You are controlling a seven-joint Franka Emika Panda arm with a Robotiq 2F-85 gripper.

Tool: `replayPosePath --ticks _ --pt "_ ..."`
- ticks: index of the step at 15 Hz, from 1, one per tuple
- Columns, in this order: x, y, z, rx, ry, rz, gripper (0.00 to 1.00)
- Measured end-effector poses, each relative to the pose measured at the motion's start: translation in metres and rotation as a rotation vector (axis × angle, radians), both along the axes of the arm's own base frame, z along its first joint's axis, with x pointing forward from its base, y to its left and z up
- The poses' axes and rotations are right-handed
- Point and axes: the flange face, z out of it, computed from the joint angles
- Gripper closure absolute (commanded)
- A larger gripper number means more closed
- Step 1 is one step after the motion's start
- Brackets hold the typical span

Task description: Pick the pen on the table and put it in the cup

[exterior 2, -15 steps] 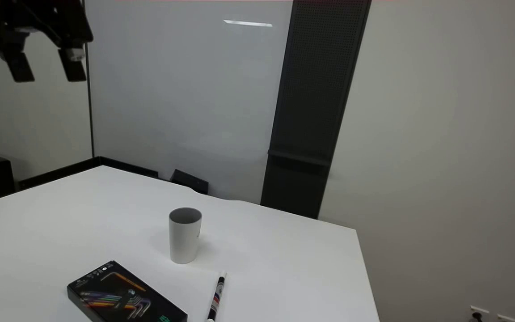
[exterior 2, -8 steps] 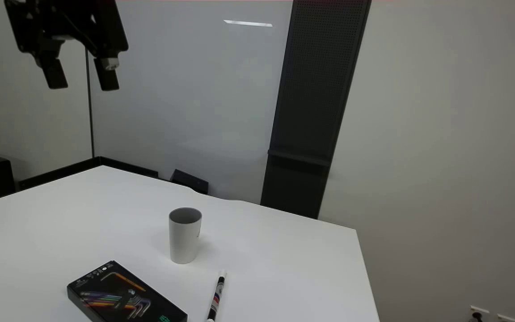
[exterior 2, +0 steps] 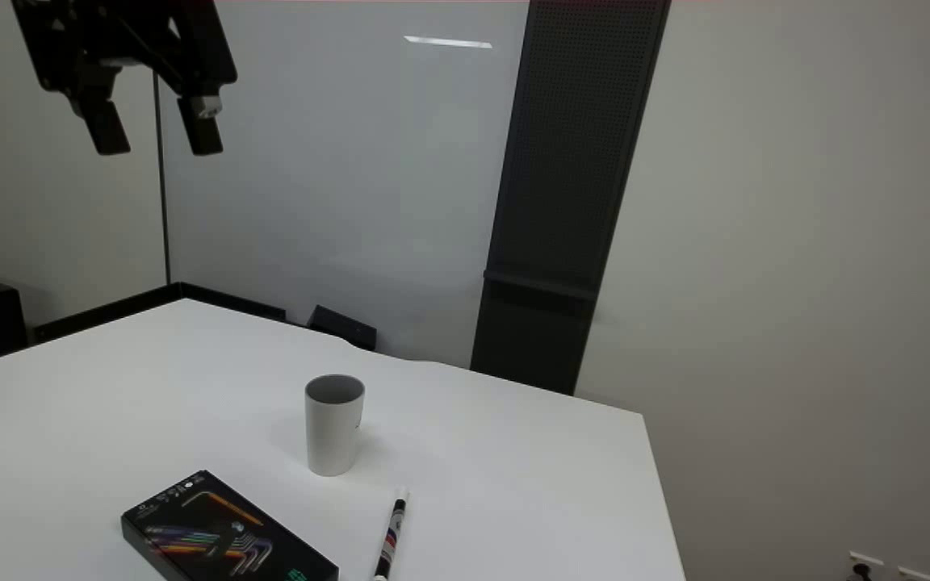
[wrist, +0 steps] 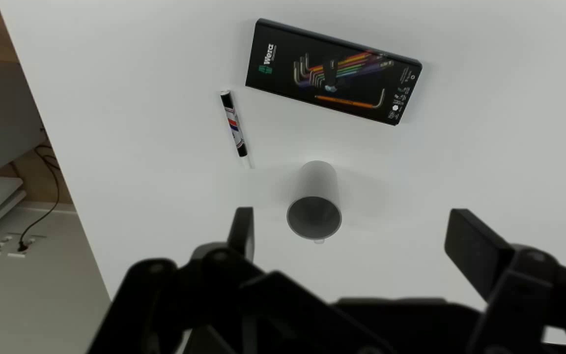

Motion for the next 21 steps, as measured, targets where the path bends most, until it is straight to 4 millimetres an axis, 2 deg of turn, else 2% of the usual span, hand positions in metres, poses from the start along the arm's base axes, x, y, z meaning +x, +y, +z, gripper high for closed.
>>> replayPosePath --ticks 3,7,14,17,21 --pt "0.008 -0.011 0.003 -0.005 -0.036 0.004 0.0" --pt "0.027 -0.053 -0.015 0.015 -0.053 -0.005 0.0" --pt "0.055 -0.14 -0.081 0.063 -0.028 -0.035 0.0" --pt "0.065 -0.162 -0.111 0.122 0.007 -0.038 0.0" --pt "0.082 -0.18 -0.149 0.146 0.074 -0.046 0.0"
